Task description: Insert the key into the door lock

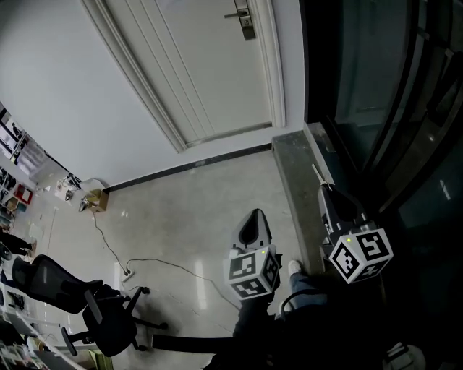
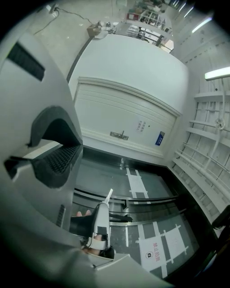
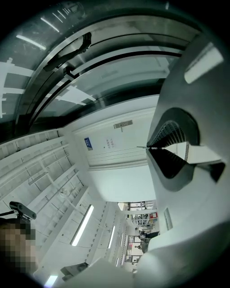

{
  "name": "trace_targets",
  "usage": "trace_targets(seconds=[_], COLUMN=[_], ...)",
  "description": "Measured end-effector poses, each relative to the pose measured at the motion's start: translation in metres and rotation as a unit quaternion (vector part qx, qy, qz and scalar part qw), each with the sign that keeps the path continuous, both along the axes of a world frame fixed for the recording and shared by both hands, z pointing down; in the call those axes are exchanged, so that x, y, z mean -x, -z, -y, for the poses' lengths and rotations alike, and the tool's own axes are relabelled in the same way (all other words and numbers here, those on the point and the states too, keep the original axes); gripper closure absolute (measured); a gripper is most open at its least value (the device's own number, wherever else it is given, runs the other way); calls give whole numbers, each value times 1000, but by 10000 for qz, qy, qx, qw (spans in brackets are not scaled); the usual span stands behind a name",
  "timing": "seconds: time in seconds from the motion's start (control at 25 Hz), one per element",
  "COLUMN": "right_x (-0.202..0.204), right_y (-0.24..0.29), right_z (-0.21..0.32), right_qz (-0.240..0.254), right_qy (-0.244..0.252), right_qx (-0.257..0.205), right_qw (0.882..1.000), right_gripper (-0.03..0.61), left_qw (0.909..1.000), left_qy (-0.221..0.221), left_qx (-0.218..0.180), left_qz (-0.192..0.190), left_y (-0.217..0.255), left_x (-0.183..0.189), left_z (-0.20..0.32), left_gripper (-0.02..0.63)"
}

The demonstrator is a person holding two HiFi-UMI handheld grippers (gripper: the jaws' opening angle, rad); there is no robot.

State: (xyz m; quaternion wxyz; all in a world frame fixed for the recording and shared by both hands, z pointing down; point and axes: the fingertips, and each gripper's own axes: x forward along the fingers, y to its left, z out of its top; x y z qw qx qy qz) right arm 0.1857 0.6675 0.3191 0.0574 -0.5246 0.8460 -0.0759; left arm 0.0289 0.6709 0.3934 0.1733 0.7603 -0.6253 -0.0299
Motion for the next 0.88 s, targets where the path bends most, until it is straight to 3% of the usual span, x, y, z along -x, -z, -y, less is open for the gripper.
trace_targets(seconds=[0.4, 0.88], right_x=[-23, -36], right_y=[13, 20], right_z=[99, 180], right_qz=[-17, 33], right_qy=[2, 133], right_qx=[-140, -130], right_qw=[9999, 9998], right_gripper=[566, 566], left_qw=[9996, 9995], left_qy=[-35, 65], left_qx=[-213, -226], left_qz=[208, 194], left_y=[25, 32], left_x=[-17, -30], left_z=[108, 183], left_gripper=[612, 612])
